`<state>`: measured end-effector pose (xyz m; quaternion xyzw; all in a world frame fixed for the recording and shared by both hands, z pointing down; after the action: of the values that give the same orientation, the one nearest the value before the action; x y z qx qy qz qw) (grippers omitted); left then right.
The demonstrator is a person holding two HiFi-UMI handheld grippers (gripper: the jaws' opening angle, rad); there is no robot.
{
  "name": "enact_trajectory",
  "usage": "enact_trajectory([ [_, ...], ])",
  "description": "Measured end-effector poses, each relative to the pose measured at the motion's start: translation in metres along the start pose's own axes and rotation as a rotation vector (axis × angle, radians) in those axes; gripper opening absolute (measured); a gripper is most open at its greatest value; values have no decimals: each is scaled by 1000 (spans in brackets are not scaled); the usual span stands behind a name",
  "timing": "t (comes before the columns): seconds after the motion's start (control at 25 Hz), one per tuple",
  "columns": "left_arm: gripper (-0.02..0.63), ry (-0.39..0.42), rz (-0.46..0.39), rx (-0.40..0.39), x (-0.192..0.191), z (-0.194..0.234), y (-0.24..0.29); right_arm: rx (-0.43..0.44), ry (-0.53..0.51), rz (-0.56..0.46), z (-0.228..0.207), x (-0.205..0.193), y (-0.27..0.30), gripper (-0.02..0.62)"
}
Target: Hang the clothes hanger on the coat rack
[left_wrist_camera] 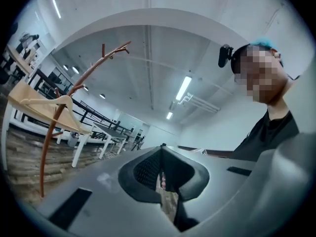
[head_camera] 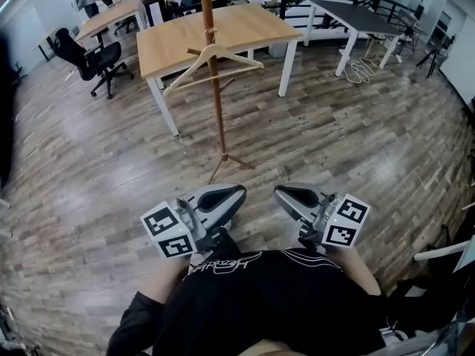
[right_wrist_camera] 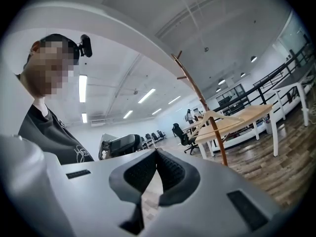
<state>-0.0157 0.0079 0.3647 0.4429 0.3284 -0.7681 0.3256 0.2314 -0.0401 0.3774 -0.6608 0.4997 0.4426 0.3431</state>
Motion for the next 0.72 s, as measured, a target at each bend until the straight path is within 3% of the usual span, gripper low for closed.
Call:
enact_trajectory([
  [0.28, 6, -35, -21, -53, -13, -37, 13, 9, -15, -22, 22, -2, -36, 38],
  [0.72, 6, -40, 8, -66, -16, -51, 29, 3, -24, -71, 26, 0, -59, 38],
])
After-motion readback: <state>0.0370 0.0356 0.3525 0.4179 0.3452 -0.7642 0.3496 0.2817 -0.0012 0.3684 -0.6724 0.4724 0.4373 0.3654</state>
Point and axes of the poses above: the fingertips, and each gripper's own axes: y forward along the fingers, z to its left, x out of its top, the point moved 10 cm from there along -y, backward along the fingers, and after that the axes turned 3 degrees about -z, right-handed, at the moved point
